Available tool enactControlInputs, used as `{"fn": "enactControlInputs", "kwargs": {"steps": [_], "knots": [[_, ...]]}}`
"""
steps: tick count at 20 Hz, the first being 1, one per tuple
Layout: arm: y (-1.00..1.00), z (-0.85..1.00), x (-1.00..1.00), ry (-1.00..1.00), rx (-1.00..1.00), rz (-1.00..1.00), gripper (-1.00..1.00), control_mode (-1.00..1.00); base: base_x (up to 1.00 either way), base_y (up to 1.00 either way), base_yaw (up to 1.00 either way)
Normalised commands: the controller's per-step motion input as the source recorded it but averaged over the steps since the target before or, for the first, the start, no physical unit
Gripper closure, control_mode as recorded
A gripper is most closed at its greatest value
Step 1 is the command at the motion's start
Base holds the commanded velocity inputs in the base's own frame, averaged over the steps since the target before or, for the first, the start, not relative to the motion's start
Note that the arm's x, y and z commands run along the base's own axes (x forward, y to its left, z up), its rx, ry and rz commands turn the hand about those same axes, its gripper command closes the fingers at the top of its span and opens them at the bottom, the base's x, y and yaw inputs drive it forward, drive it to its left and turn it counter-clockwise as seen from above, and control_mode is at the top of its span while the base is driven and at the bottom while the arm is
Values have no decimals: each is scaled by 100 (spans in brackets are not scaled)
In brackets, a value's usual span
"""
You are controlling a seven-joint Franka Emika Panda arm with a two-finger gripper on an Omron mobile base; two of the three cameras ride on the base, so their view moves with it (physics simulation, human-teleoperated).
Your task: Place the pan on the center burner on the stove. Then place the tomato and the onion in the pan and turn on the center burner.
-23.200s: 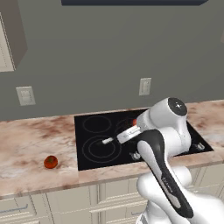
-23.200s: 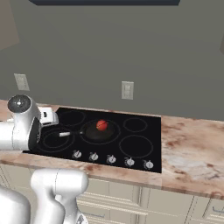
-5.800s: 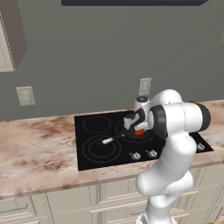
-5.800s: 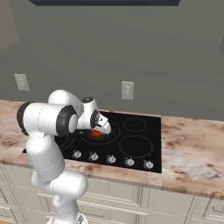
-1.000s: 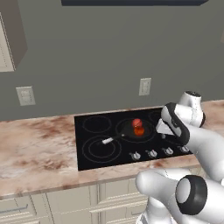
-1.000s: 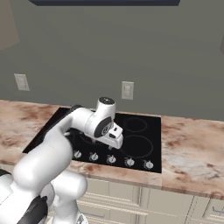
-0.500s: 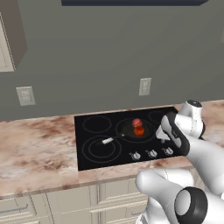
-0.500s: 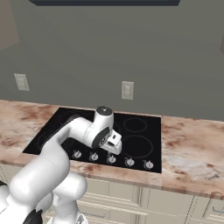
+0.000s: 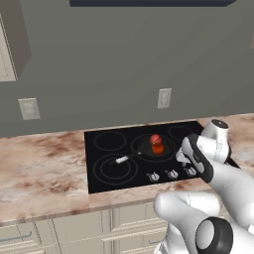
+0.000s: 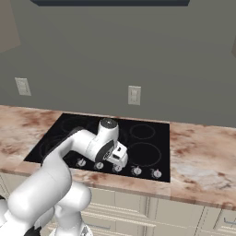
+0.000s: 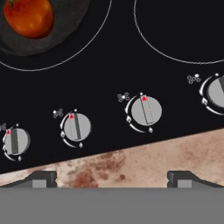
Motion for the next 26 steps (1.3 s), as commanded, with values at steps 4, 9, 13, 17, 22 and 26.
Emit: {"fn": "enactControlInputs", "kwargs": {"steps": [4,9,13,17,22,26], "knots": [[-3,-12,0,0,0,0,-100,-100,0,0,0],[-14,-8,0,0,0,0,-100,-100,0,0,0],[-11,-12,0,0,0,0,-100,-100,0,0,0],[-2,-17,2,0,0,0,-100,-100,0,0,0],[0,-18,7,0,0,0,-100,-100,0,0,0],[-2,-9,11,0,0,0,-100,-100,0,0,0]]}}
